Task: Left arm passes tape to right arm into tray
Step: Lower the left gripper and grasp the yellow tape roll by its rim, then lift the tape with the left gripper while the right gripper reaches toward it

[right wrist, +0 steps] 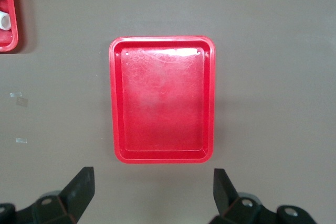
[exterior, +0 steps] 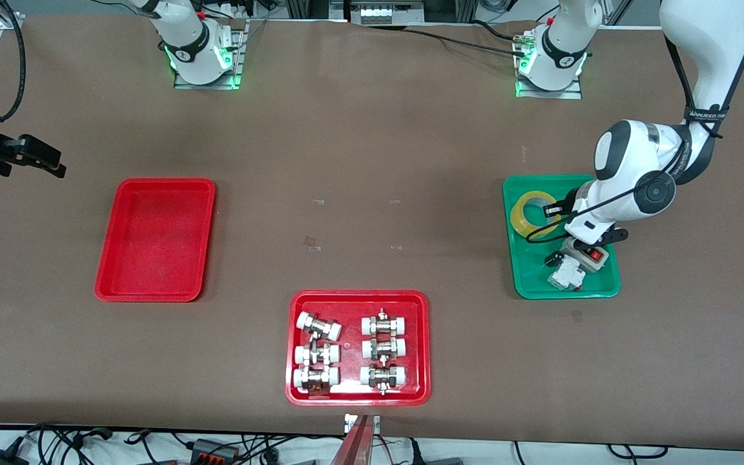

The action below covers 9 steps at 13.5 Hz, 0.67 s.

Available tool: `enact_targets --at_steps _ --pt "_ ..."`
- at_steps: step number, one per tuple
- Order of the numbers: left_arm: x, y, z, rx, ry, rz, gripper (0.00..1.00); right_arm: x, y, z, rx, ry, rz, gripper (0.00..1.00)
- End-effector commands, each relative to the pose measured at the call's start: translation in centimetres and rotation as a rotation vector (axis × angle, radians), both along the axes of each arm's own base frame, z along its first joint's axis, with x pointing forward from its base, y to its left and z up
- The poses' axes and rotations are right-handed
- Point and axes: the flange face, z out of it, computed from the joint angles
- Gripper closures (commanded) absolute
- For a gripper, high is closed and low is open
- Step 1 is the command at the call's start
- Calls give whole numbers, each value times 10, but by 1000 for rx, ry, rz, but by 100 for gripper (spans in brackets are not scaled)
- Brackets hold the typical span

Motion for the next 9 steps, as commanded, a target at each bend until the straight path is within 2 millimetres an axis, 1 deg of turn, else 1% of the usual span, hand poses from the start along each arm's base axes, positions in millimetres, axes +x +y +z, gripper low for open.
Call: enact_targets --at_steps 1,3,4,5,6,7,8,9 --pt "28 -18 80 -4 -3 -44 100 1 0 6 2 -3 13 0" --pt "45 -45 133 -23 -33 -75 100 1 0 7 3 -3 8 0" --pt "48 -60 153 -41 -68 -72 100 1 0 6 3 0 3 0" --pt "53 -71 173 -46 -101 -48 100 1 0 5 3 2 3 0" --pt "54 -82 189 -58 -129 -64 100 1 0 5 3 3 2 0" --pt "46 -103 203 -73 -149 -119 100 0 0 5 4 5 13 0" --pt "35 -133 229 -91 -194 -178 100 0 2 6 7 2 18 0" --pt "29 -157 253 -114 -235 -203 100 0 3 6 16 1 15 0"
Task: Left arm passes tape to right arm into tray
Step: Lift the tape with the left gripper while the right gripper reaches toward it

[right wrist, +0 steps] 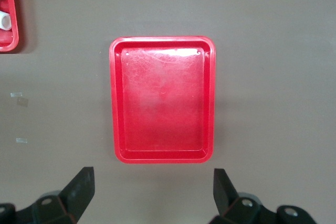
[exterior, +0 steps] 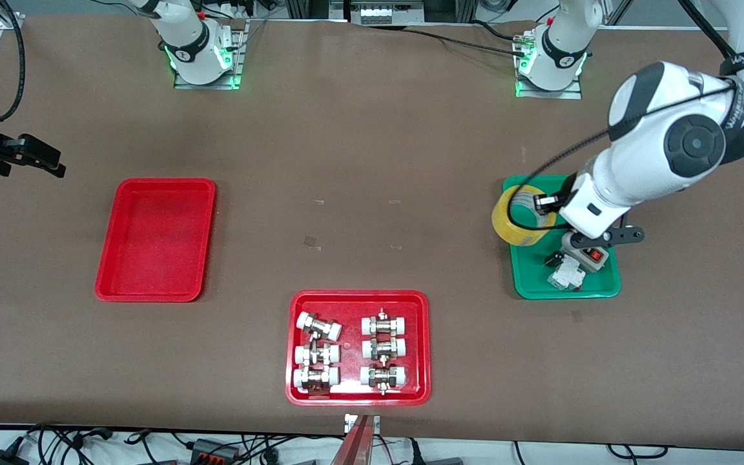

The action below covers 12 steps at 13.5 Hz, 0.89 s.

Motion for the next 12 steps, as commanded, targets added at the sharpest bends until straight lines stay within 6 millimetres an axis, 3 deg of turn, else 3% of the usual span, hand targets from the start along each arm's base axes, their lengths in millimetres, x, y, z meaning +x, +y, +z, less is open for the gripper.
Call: enact_targets --at_steps 1,3,5,7,9,11,12 --pt "-17 -57 63 -63 -80 -81 100 1 4 4 18 1 16 0" --pt "-9 -69 53 -121 -54 -86 100 9 8 -15 21 38 24 0" --pt "-12 -97 32 -173 -15 -111 100 14 26 -38 22 103 53 0" --pt "-13 -134 12 -213 -23 -101 100 27 63 -77 7 171 110 0" --pt "-7 -166 -21 -257 10 34 100 31 73 -94 18 197 129 0" --pt "-9 -214 -32 -296 45 101 100 36 82 -111 80 220 132 0" --pt "-13 -241 -39 -317 38 128 100 42 89 -111 121 207 146 0"
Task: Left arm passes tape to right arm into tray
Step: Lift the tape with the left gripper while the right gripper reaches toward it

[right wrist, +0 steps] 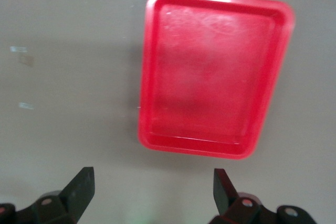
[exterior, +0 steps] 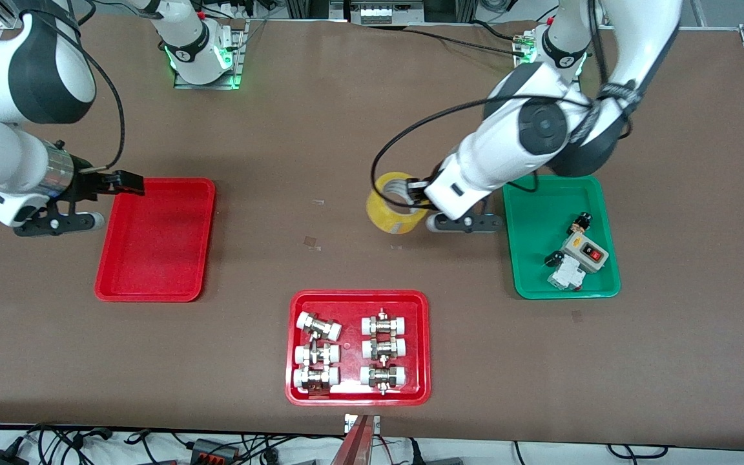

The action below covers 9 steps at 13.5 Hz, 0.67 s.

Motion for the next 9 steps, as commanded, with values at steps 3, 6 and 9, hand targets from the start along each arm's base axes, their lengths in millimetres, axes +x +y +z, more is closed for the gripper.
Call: enact_targets --at_steps 3,6,9 --pt "5 -77 -32 -112 73 230 100 17 36 -14 207 14 5 0" --pt "-16 -113 -40 -145 91 288 100 24 60 -34 391 29 14 0" --pt "-22 -141 -45 -245 47 377 100 32 90 -56 587 8 64 0"
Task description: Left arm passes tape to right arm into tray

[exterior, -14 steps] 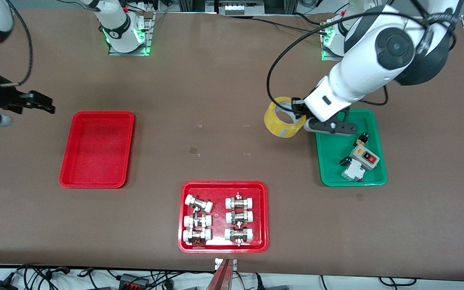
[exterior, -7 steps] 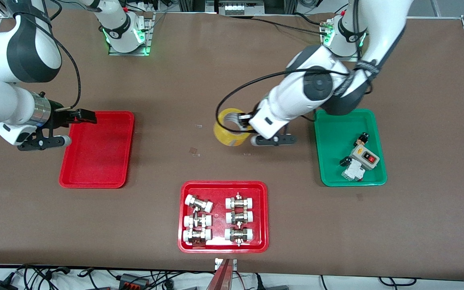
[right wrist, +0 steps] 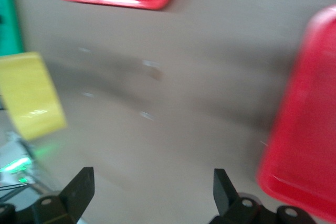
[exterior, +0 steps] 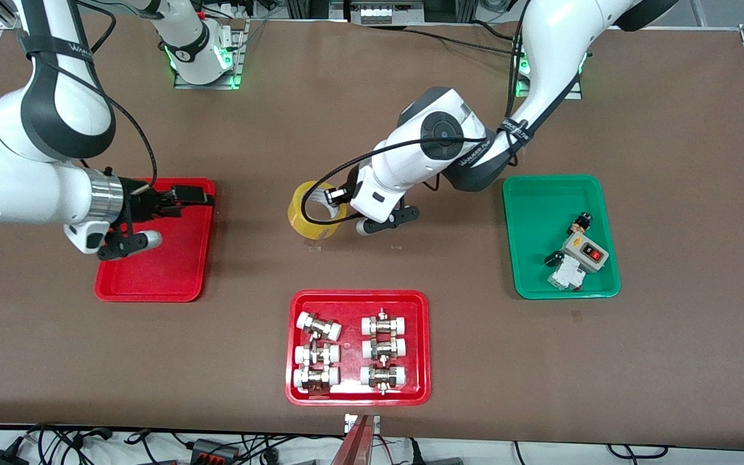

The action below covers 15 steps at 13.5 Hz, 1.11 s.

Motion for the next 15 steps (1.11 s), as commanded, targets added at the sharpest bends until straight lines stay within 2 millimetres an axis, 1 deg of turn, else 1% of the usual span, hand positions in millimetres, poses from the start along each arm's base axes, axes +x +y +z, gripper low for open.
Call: enact_targets --at_steps 1,3,4,6,10,12,13,14,15 --pt "3 -20 4 -84 -18 88 100 11 21 -16 186 -46 63 0" --pt "1 -24 1 -82 1 110 100 15 30 -27 347 -84 97 0" --pt "-2 -26 1 -82 5 116 100 16 32 -33 380 -90 97 0" --pt "-2 -29 3 -102 7 154 100 19 35 -35 438 -133 119 0" --pt "-4 -33 0 -109 7 156 100 23 40 -56 520 -181 159 0" --pt "-2 -33 2 -115 6 161 100 24 43 -57 541 -181 146 0" --pt "1 -33 1 -120 12 172 100 23 48 -58 542 -178 152 0" --pt "-1 -39 3 -127 15 177 100 26 53 -55 541 -188 160 0" --pt "1 -38 0 -118 16 188 100 27 58 -56 540 -192 168 0"
